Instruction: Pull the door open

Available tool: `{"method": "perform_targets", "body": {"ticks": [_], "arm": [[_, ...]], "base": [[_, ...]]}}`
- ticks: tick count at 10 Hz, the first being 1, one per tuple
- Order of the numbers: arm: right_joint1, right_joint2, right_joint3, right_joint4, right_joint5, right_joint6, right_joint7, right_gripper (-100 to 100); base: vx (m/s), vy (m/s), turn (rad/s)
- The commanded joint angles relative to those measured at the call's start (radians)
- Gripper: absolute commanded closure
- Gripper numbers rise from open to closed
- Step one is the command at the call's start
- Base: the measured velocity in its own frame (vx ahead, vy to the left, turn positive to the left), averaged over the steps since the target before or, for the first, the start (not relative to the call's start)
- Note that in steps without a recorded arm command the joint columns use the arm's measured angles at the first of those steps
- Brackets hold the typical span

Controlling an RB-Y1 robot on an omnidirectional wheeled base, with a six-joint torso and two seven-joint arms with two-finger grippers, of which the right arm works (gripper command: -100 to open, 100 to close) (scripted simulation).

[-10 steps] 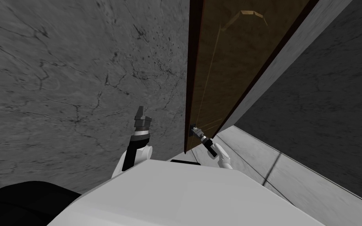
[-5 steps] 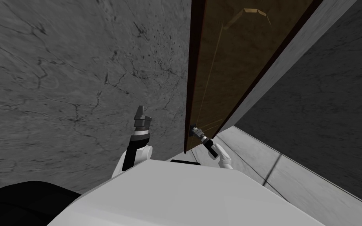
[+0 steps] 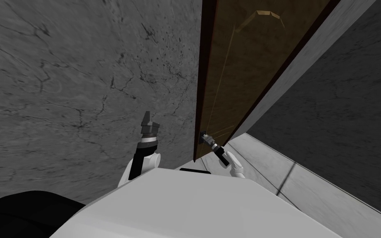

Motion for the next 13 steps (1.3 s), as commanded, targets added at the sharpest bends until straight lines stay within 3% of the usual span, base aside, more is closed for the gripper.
{"method": "perform_targets", "body": {"ticks": [1, 3, 12, 13], "arm": [[-0.011, 0.003, 0.0, 0.007, 0.003, 0.018, -0.001, 100], [0.0, -0.003, 0.001, -0.002, 0.008, 0.007, 0.009, 100], [0.0, -0.003, 0.001, -0.002, 0.008, 0.007, 0.009, 100], [0.012, -0.01, -0.001, -0.008, 0.012, -0.001, 0.02, 100]], "base": [[-0.01, 0.009, -0.006], [0.009, -0.008, 0.025], [0.004, 0.003, 0.003], [0.016, -0.041, 0.052]]}}
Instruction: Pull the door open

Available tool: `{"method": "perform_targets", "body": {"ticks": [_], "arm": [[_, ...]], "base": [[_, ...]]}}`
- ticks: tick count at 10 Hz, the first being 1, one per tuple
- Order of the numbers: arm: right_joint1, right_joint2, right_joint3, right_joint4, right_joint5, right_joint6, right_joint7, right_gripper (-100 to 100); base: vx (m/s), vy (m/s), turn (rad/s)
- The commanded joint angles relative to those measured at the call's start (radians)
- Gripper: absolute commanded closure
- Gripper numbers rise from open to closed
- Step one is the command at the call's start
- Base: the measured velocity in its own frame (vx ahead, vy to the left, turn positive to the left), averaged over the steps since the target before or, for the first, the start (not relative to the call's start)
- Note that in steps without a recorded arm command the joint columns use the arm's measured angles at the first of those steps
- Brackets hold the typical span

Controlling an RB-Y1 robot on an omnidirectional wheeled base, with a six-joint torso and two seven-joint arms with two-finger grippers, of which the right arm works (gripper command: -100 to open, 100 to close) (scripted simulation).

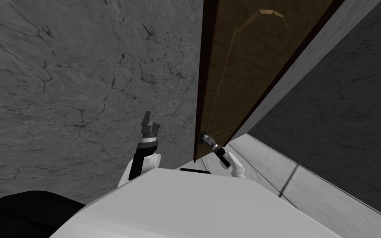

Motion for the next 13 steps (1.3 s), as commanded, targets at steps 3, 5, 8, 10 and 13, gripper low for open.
{"method": "perform_targets", "body": {"ticks": [3, 5, 8, 10, 13], "arm": [[-0.006, 0.0, 0.002, 0.005, 0.005, 0.01, 0.004, 100], [-0.006, 0.0, 0.002, 0.005, 0.005, 0.01, 0.004, 100], [-0.006, 0.0, 0.002, 0.005, 0.005, 0.01, 0.004, 100], [0.002, -0.005, 0.0, -0.002, 0.007, 0.0, 0.012, 100], [0.001, -0.006, 0.0, -0.002, 0.011, 0.003, 0.017, 100]], "base": [[-0.003, -0.007, 0.013], [-0.015, 0.021, -0.002], [0.01, -0.014, 0.002], [0.005, 0.003, 0.02], [-0.109, -0.085, 0.03]]}}
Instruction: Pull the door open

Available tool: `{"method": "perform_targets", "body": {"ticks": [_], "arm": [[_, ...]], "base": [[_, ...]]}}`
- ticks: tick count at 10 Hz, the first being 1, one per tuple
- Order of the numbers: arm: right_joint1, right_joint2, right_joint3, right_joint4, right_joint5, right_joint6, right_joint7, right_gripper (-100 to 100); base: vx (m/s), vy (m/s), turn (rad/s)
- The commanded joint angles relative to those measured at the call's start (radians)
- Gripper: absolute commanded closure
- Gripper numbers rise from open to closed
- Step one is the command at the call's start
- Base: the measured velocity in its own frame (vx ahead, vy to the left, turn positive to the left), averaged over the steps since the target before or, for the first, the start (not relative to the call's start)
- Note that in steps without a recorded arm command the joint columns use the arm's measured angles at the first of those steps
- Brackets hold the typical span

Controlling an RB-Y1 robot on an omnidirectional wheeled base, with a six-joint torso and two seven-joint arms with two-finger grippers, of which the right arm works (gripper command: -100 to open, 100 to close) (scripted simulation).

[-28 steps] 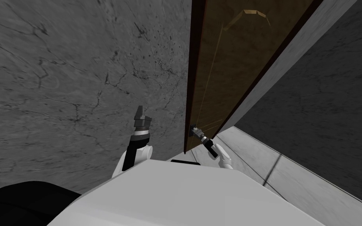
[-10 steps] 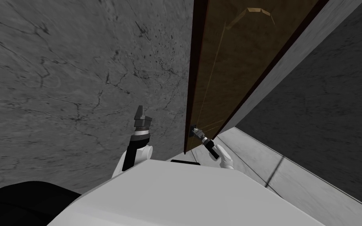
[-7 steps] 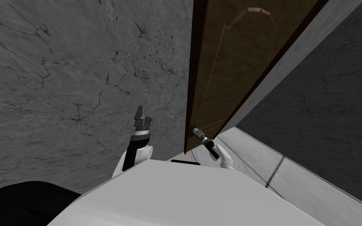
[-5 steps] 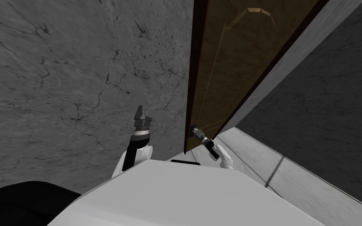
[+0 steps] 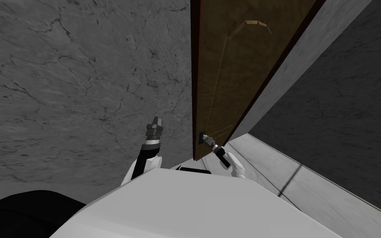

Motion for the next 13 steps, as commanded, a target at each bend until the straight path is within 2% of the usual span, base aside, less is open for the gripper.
{"method": "perform_targets", "body": {"ticks": [1, 8, 13], "arm": [[-0.002, -0.004, -0.005, -0.002, 0.003, 0.004, 0.006, 100], [-0.006, -0.016, 0.002, 0.003, 0.049, 0.049, 0.066, 100], [-0.012, -0.031, 0.011, 0.008, 0.104, 0.102, 0.136, 100]], "base": [[-0.18, -0.129, -0.004], [-0.183, -0.149, 0.049], [-0.151, -0.104, 0.077]]}}
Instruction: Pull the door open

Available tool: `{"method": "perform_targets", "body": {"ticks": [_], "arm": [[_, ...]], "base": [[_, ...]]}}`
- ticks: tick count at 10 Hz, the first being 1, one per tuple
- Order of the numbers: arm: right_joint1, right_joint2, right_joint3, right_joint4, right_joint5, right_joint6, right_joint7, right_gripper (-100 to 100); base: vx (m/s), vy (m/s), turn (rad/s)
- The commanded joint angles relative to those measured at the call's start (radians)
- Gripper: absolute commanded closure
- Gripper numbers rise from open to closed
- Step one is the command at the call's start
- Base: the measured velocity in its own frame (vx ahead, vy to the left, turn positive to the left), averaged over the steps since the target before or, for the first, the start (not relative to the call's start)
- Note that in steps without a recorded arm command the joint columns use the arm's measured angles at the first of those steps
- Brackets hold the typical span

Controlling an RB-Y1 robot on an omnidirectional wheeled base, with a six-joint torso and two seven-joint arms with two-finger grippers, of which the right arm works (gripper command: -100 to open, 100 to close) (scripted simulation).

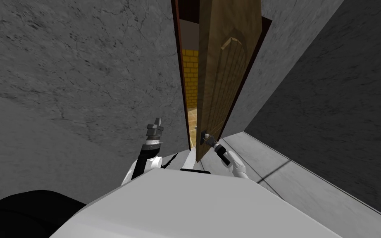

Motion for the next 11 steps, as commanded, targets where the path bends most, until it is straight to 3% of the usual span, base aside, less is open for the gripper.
{"method": "perform_targets", "body": {"ticks": [1, 5, 7, 11], "arm": [[0.013, -0.002, 0.017, 0.006, 0.025, 0.017, 0.024, 100], [0.008, -0.017, 0.026, 0.011, 0.082, 0.07, 0.095, 100], [0.007, -0.02, 0.029, 0.013, 0.097, 0.085, 0.114, 100], [0.007, -0.02, 0.029, 0.013, 0.097, 0.085, 0.114, 100]], "base": [[-0.159, -0.075, 0.089], [-0.123, -0.073, 0.099], [-0.072, -0.039, 0.045], [-0.007, 0.0, 0.001]]}}
